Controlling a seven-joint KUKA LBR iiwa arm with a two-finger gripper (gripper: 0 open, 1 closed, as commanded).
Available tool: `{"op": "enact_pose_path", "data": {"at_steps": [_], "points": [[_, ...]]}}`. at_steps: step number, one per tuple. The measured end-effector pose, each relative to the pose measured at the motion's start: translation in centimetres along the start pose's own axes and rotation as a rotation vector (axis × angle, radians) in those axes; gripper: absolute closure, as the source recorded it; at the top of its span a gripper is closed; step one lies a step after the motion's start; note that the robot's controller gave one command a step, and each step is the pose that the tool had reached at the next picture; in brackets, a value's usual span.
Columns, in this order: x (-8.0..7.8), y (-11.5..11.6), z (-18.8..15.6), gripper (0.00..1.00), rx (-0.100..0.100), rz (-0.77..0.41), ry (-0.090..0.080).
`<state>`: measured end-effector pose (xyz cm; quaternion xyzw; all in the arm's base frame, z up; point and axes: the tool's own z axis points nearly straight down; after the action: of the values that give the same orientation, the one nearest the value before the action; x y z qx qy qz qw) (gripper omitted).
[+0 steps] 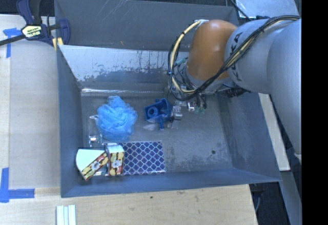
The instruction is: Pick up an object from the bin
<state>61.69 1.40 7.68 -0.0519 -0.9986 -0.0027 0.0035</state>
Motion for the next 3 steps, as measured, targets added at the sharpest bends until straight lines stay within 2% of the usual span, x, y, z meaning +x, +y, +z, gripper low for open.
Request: {"op": "enact_pose_path", "data": {"at_steps": [1,2,3], "points": [[-1.3,-3.2,0.4,0.0,0.002,0.106,-0.013],[-1.3,-3.3,0.5,0.0,0.003,0.105,-0.013],[2.3,2.1,0.6,0.0,0.0,0.046,-0.015]]}}
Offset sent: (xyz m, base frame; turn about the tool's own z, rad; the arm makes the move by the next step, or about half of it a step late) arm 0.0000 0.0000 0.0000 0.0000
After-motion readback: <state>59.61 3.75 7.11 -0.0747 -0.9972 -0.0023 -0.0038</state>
